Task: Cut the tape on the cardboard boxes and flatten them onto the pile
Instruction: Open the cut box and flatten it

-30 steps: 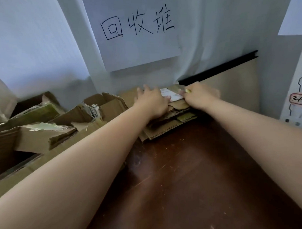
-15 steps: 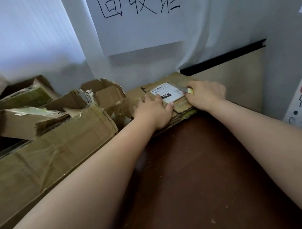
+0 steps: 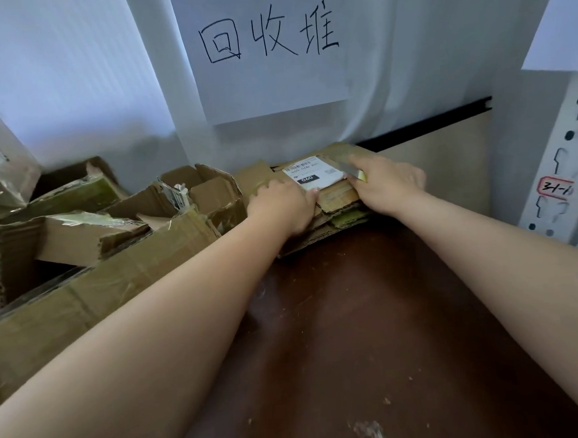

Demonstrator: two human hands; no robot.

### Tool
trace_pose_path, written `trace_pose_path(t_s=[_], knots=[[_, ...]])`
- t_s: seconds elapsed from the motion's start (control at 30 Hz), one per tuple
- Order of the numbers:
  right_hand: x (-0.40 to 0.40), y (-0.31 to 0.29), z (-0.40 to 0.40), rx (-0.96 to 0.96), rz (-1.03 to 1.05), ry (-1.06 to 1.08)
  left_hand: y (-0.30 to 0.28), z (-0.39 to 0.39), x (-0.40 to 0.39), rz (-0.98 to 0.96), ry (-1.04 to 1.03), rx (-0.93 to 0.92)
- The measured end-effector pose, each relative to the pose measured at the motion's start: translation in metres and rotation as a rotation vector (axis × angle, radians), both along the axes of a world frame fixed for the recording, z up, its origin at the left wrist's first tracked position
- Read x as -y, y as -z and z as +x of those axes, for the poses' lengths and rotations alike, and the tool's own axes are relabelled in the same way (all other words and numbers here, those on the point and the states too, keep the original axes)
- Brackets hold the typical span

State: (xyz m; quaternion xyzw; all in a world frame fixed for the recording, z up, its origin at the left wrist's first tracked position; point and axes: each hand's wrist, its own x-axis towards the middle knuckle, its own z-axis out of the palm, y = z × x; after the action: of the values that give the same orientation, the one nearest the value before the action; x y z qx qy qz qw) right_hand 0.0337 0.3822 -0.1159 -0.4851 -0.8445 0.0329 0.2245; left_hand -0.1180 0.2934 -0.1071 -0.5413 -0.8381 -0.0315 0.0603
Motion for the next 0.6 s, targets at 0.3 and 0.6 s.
trace_pose_path(t_s=[0.3, 0.6], knots=[[0.012, -0.028, 0.010, -0.104, 0.061, -0.078, -0.031, 0.013, 0.025, 0.175, 0.067, 0.010], [0.062, -0.045, 0.013, -0.233, 0.106, -0.044, -0.054, 0.027, 0.092, 0.168, 0.149, -0.189]])
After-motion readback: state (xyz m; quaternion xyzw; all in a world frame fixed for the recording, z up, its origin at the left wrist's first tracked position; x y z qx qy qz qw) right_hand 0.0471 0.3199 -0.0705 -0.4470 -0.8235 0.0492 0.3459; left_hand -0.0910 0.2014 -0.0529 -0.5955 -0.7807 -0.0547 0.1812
